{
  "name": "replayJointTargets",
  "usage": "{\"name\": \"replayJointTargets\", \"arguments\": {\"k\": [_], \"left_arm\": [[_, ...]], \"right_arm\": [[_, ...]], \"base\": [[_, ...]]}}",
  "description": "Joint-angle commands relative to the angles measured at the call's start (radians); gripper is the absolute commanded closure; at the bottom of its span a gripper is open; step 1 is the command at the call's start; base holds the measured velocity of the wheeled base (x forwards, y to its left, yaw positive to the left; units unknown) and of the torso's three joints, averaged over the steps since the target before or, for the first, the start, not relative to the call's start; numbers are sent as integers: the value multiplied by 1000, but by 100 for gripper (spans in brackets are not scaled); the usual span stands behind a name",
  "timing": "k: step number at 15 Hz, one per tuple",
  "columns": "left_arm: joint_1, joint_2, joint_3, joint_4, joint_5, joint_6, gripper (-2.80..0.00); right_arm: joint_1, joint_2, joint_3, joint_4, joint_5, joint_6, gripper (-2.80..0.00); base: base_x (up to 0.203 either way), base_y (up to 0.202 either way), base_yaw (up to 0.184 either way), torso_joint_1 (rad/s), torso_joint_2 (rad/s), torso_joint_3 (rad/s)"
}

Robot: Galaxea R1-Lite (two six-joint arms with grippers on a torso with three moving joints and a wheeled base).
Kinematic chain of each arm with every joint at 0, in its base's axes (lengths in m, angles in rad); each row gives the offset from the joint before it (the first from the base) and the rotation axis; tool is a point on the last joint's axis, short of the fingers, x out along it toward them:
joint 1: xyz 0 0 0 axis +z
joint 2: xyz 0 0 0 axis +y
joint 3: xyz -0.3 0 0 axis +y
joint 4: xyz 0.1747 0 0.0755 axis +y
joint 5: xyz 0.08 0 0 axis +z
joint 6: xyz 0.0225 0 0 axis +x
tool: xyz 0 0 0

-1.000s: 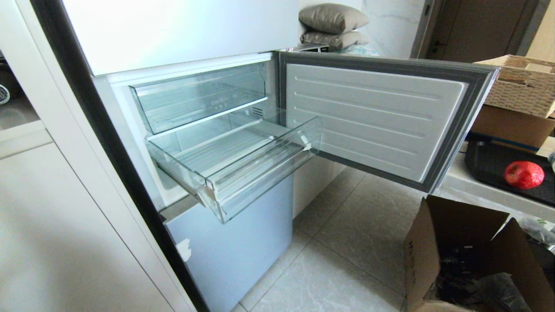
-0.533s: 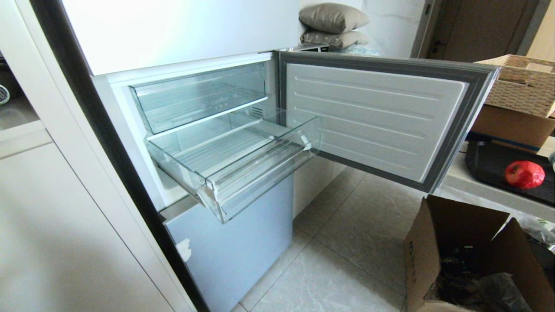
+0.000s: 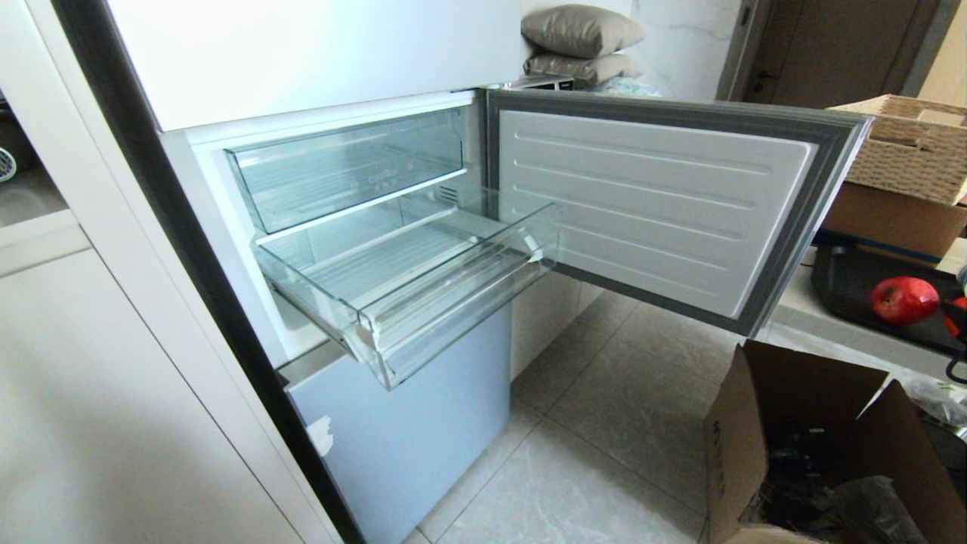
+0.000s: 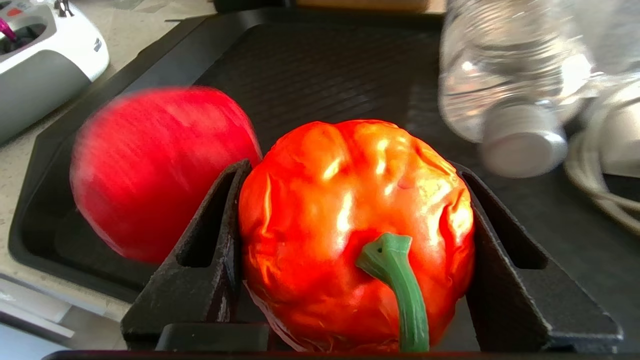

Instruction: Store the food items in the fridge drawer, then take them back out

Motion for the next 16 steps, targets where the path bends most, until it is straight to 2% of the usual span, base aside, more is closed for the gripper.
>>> {"name": "replayJointTargets", "arguments": {"k": [1, 7, 12, 13, 16], "left_arm": [[0, 1, 0, 0, 0, 0, 0], [0, 1, 0, 0, 0, 0, 0], [0, 1, 0, 0, 2, 0, 0], [0, 1, 0, 0, 1, 0, 0], [0, 1, 0, 0, 1, 0, 0]], "right_arm": [[9, 11, -8, -7, -6, 1, -280], [7, -47, 38, -13, -13, 16, -280], [8, -288, 221, -20, -5, 75, -280], [15, -356, 270, -19, -3, 83, 0], [79, -548, 457, -14, -9, 93, 0]], "base": [[0, 0, 0, 0, 0, 0], [0, 0, 0, 0, 0, 0], [0, 0, 0, 0, 0, 0], [0, 0, 0, 0, 0, 0], [0, 0, 0, 0, 0, 0]]}}
